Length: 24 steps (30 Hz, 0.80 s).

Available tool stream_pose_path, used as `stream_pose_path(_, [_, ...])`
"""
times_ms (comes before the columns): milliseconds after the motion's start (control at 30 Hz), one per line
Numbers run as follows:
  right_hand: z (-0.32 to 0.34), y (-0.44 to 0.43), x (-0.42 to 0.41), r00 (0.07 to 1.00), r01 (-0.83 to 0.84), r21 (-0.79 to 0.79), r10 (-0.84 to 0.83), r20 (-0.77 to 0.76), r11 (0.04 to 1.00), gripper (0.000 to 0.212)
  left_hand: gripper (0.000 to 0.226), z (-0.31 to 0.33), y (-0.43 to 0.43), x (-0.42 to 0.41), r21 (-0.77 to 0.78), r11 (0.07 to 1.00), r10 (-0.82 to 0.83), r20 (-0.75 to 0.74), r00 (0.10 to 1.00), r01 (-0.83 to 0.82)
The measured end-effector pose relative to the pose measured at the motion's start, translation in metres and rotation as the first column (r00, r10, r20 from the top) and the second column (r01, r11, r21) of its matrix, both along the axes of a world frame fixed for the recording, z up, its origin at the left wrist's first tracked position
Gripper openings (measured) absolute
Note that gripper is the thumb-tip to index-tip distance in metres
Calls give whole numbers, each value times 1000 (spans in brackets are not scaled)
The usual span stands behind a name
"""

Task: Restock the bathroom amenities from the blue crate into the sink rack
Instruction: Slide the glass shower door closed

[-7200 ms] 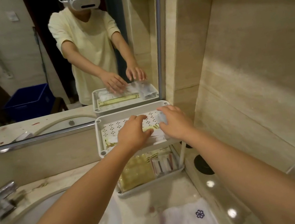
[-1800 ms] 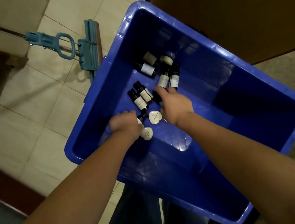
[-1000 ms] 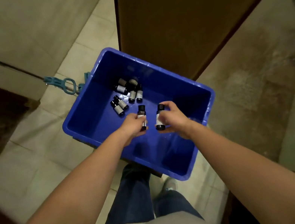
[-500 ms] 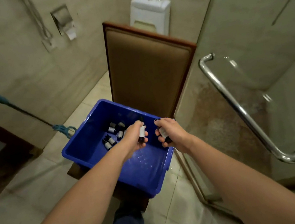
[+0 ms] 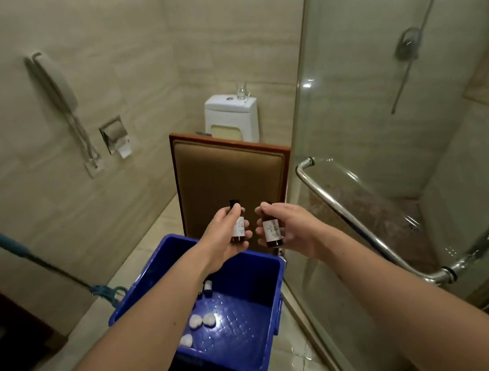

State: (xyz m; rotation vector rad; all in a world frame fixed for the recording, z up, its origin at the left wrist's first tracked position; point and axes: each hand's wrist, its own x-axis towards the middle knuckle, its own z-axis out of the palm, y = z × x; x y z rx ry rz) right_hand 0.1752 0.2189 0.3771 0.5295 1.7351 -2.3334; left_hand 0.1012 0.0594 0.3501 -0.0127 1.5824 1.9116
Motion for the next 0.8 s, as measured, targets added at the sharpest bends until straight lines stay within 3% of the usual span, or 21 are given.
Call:
stream_pose_path(100, [16,7,5,999,28,70,-26,-28,997,31,29,14,1,-6,74,994,-83,31,996,81])
stream_pose_path(200, [31,14,11,998,66,146,-62,-31,987,45,31,27,4,-14,128,971,-207,36,978,201])
stream_pose_path(433, [58,14,33,960,279,218,-273,-59,935,33,38,63,14,-26,80,863,-497,-42,867,499])
stream_pose_path(667, [74,-3,85,873,485,237,-481,-77,842,33,46,78,33,-17,9,678,-730,-109,675,735])
stream_pose_path(800, [76,-17,135,772,630,256,-626,-106,733,21,43,79,52,17,-23,563,-820,-141,555,826])
